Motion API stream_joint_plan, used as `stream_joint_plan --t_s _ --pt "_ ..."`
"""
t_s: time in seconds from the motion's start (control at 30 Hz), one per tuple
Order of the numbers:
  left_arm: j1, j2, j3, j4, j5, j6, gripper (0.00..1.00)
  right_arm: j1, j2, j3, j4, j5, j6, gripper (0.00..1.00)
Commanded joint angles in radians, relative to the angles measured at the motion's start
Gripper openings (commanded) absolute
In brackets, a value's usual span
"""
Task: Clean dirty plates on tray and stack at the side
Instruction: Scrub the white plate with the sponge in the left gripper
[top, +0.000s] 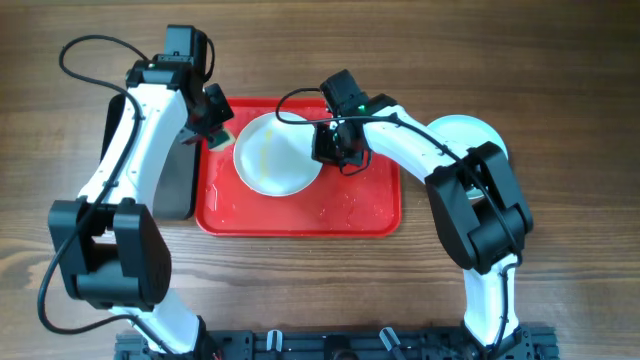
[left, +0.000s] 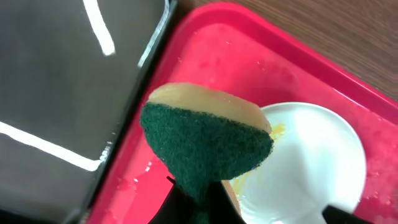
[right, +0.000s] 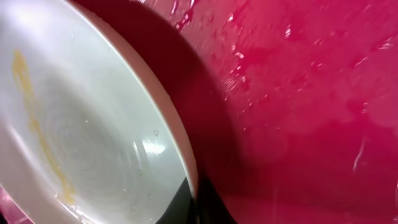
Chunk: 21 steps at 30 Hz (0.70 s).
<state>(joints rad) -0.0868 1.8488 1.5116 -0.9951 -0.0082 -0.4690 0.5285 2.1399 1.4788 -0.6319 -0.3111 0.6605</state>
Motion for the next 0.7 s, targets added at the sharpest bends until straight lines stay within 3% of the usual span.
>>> stream_joint_plan --t_s 0.0,0.1,0.37,0.67 --pt "-0.022 0.064 -0.006 0.019 0.060 0.017 0.04 0.007 0.024 -0.015 -0.004 -0.031 -0.089 0.04" --pt "-0.057 0.113 -0.006 0.048 0.060 0.041 0.04 0.007 0.030 -0.015 -0.005 -0.029 -0.111 0.04" --pt "-0.161 0.210 -0.006 0.061 0.060 0.284 0.04 0.007 0.047 -0.015 0.015 -0.027 -0.112 0.04" --pt "-0.191 0.216 -0.051 0.050 -0.024 0.305 0.04 0.007 0.047 -0.015 0.023 -0.030 -0.131 0.04"
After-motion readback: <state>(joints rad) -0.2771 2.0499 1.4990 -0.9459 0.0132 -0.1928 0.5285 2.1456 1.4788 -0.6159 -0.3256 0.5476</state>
